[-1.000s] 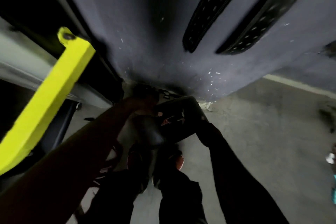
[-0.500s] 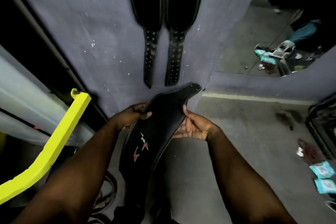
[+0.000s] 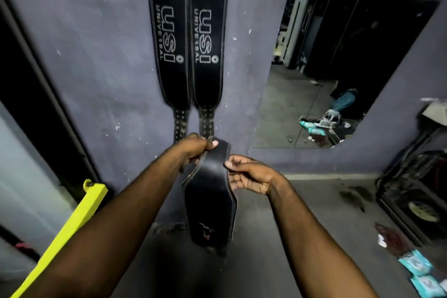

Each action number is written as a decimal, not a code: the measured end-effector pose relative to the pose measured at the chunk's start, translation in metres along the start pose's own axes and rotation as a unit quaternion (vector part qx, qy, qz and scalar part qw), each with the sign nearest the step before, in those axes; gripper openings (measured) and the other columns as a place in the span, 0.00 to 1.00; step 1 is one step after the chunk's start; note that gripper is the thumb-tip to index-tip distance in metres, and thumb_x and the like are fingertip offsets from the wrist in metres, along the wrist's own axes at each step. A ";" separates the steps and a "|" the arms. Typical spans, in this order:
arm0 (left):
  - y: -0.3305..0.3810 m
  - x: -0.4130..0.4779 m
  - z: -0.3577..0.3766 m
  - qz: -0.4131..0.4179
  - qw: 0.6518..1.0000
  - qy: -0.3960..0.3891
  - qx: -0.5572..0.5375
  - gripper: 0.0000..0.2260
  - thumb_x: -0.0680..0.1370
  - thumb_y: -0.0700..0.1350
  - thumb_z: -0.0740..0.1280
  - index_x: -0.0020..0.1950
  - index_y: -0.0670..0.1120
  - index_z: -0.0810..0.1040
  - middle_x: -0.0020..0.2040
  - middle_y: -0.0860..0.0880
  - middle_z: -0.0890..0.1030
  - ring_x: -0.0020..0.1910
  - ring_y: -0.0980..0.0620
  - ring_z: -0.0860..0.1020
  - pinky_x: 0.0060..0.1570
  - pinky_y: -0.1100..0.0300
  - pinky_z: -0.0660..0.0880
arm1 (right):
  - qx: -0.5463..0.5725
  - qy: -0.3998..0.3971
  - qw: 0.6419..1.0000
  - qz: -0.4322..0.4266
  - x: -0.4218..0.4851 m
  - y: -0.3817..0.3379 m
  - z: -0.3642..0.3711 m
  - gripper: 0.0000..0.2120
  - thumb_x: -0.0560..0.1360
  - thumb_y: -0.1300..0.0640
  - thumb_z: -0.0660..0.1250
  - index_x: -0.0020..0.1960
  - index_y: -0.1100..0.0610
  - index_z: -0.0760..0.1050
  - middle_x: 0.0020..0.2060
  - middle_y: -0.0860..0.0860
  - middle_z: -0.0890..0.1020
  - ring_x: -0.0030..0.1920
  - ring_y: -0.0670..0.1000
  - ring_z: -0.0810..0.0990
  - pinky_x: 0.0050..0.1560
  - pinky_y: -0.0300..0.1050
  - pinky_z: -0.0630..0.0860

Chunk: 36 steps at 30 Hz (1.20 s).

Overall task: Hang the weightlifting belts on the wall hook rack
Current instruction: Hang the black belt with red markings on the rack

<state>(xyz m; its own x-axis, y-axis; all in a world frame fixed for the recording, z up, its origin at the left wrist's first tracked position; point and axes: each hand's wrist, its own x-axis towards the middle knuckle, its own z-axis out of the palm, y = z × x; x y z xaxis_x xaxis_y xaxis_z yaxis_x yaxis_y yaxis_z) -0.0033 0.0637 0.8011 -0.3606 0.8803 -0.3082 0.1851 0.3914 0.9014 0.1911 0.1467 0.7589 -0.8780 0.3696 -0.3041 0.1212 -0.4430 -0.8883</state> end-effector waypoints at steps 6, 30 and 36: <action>0.012 -0.034 0.014 0.149 0.988 -0.043 0.010 0.06 0.81 0.42 0.67 0.46 0.45 0.71 0.31 0.51 0.66 0.29 0.56 0.66 0.29 0.63 0.69 | -0.057 0.138 0.985 -0.091 -0.014 -0.063 0.022 0.10 0.80 0.51 0.65 0.51 0.57 0.77 0.35 0.52 0.83 0.30 0.47 0.83 0.30 0.43 0.82; 0.117 -0.104 -0.076 0.417 0.855 0.286 -0.119 0.24 0.76 0.56 0.67 0.65 0.42 0.76 0.62 0.43 0.82 0.62 0.45 0.80 0.65 0.41 0.75 | -0.261 0.158 0.814 -0.494 -0.015 -0.202 0.183 0.16 0.81 0.51 0.64 0.58 0.65 0.74 0.53 0.60 0.81 0.53 0.55 0.79 0.60 0.60 0.76; 0.116 -0.122 -0.103 0.443 0.864 0.233 -0.061 0.15 0.82 0.48 0.64 0.68 0.48 0.71 0.62 0.51 0.81 0.61 0.55 0.79 0.66 0.50 0.75 | -0.249 0.141 0.797 -0.532 -0.004 -0.202 0.209 0.02 0.81 0.65 0.64 0.51 0.61 0.75 0.40 0.46 0.80 0.42 0.40 0.77 0.47 0.35 0.75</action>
<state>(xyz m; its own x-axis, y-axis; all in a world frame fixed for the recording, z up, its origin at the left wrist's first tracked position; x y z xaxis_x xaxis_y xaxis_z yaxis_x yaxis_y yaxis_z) -0.0322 -0.0259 0.9748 -0.4619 0.6052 0.6484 0.4891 -0.4360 0.7554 0.0731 0.0641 1.0117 -0.4758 0.5190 0.7101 -0.3918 0.5977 -0.6995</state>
